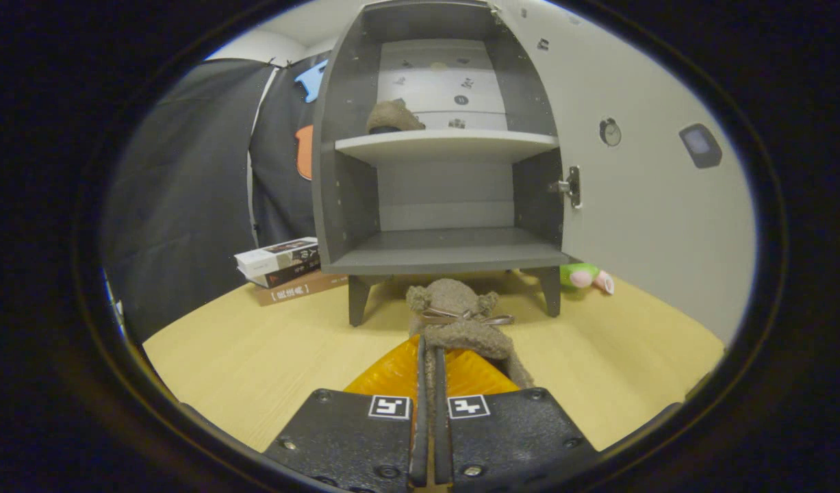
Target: Open the shoe cabinet door, grab the shoes and put them into the shoe cabinet, then close the shoe cabinet door.
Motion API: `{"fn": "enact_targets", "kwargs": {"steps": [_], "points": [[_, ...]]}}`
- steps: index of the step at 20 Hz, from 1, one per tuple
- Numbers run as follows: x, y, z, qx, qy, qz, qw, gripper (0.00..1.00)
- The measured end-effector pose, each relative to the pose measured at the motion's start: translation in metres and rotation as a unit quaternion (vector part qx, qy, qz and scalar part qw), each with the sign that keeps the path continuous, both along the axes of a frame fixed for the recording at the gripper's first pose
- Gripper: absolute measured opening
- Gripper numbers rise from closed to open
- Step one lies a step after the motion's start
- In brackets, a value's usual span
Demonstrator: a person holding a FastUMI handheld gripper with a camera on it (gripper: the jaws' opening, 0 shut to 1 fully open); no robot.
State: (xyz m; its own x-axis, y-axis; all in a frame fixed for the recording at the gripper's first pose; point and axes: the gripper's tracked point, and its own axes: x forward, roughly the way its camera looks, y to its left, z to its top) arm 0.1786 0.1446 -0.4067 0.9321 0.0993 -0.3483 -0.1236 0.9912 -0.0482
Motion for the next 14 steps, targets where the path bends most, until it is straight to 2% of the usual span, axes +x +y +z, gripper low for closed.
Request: {"fn": "enact_targets", "kwargs": {"steps": [5, 14], "points": [[-0.008, 0.011, 0.071, 0.004, -0.044, 0.018, 0.999, 0.07], [-0.017, 0.016, 0.229, 0.011, -0.134, 0.037, 0.99, 0.07]]}}
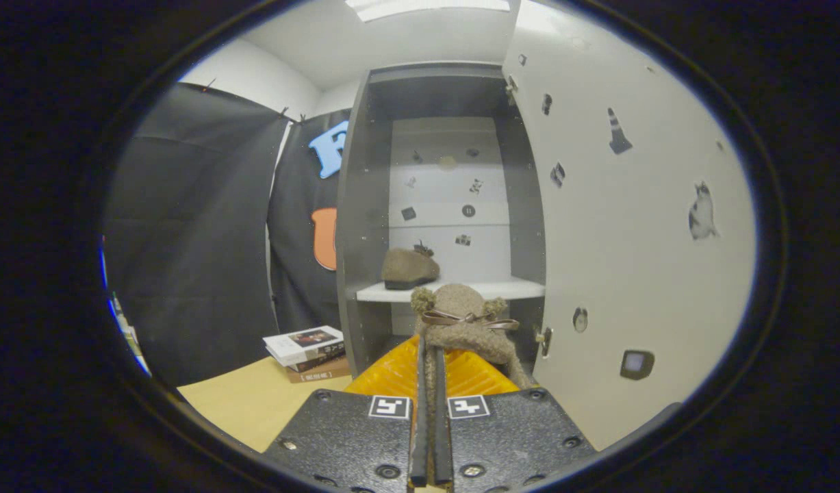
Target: Open the shoe cabinet door, grab the shoes and put them into the shoe cabinet, then close the shoe cabinet door.
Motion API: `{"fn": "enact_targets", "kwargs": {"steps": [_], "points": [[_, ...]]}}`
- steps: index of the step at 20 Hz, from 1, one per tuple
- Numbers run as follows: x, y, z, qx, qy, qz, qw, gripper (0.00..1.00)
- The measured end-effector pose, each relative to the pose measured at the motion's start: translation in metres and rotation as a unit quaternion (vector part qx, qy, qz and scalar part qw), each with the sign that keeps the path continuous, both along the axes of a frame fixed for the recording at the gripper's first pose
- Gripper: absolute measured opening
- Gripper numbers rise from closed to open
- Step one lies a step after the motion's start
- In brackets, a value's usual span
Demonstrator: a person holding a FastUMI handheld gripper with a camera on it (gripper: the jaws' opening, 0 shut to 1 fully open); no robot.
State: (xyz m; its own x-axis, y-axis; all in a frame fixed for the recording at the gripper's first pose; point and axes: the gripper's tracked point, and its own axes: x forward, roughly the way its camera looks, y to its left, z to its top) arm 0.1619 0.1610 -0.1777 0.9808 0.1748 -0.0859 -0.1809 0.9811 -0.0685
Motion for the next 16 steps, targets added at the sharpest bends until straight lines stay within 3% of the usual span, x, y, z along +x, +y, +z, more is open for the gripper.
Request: {"fn": "enact_targets", "kwargs": {"steps": [5, 9, 16], "points": [[0.002, 0.015, 0.086, 0.005, -0.019, 0.02, 1.0, 0.07], [0.014, 0.023, 0.138, -0.013, -0.039, 0.011, 0.999, 0.07], [0.06, 0.02, 0.18, -0.03, -0.026, -0.017, 0.999, 0.07]]}}
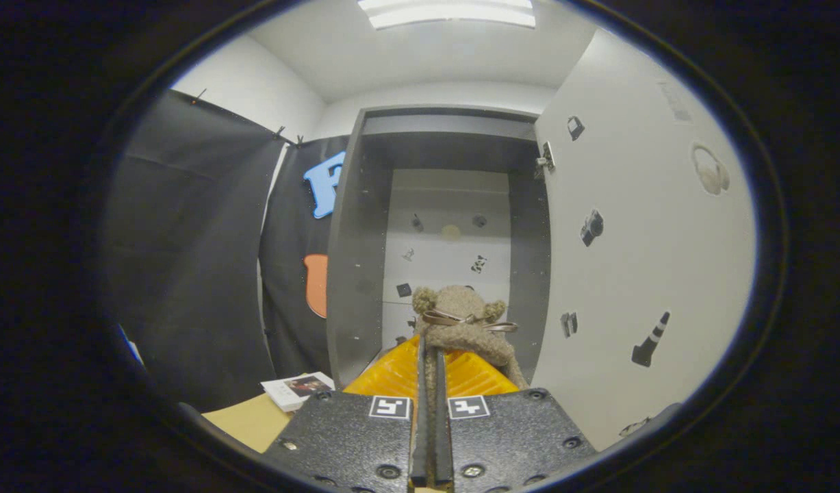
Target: Open the shoe cabinet door, grab the shoes and put them into the shoe cabinet, then close the shoe cabinet door.
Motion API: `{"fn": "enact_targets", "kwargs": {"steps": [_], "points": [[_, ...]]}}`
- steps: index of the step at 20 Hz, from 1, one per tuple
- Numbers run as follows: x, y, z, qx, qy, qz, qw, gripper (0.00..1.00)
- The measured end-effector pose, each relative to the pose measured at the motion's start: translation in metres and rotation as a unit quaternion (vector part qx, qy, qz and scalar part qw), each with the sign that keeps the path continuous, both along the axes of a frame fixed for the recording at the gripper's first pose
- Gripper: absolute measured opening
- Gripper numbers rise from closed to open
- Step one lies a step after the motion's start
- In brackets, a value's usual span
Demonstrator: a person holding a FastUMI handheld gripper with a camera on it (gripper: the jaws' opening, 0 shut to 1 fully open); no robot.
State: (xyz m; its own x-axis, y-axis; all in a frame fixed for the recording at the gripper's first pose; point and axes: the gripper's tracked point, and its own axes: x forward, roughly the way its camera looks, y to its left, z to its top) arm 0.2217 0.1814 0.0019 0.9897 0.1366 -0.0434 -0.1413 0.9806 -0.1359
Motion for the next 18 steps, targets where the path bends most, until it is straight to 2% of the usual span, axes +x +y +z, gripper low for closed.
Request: {"fn": "enact_targets", "kwargs": {"steps": [4, 10, 18], "points": [[0.047, -0.017, 0.002, -0.007, 0.021, -0.034, 0.999, 0.07], [0.12, -0.036, -0.017, -0.017, 0.054, -0.063, 0.996, 0.07], [0.226, -0.052, -0.089, -0.035, 0.098, -0.082, 0.991, 0.07]]}}
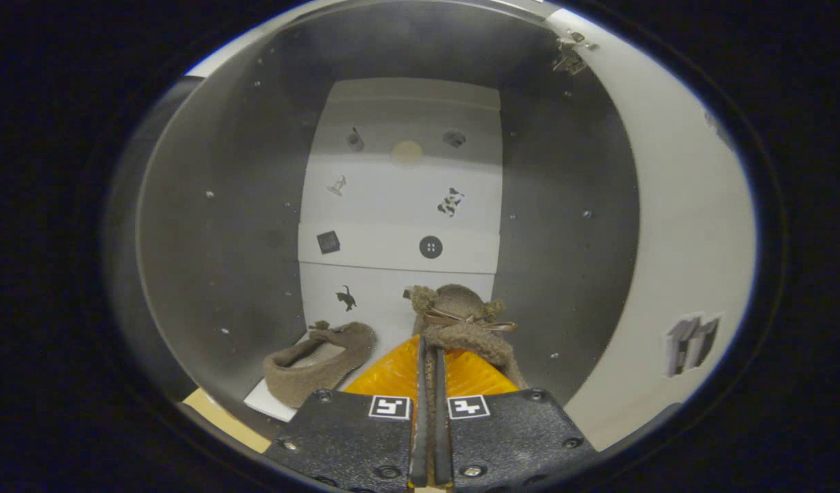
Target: Open the shoe cabinet door, grab the shoes and put them into the shoe cabinet, then close the shoe cabinet door.
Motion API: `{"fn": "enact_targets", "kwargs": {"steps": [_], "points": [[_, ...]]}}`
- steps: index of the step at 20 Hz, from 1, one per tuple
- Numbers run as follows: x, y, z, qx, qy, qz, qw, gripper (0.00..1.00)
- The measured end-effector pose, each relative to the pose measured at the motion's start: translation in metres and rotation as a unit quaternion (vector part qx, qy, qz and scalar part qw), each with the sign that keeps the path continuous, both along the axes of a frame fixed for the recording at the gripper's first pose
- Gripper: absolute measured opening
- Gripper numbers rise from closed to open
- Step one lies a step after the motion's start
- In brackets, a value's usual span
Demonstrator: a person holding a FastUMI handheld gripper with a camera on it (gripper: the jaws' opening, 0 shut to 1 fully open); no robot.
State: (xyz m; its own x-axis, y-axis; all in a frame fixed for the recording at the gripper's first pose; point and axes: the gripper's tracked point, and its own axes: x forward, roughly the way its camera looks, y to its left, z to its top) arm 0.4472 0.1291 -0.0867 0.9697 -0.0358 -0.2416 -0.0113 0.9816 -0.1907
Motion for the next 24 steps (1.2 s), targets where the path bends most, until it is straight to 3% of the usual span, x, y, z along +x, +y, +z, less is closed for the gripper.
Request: {"fn": "enact_targets", "kwargs": {"steps": [8, 13, 16, 19, 24], "points": [[0.055, 0.031, -0.053, 0.01, 0.057, 0.029, 0.998, 0.07], [0.073, 0.027, -0.068, -0.006, 0.08, 0.006, 0.997, 0.07], [0.071, 0.024, -0.064, -0.005, 0.082, 0.0, 0.997, 0.22], [0.056, 0.021, -0.061, 0.004, 0.081, -0.005, 0.997, 0.7], [0.024, 0.009, -0.042, 0.012, 0.065, -0.015, 0.998, 0.89]]}}
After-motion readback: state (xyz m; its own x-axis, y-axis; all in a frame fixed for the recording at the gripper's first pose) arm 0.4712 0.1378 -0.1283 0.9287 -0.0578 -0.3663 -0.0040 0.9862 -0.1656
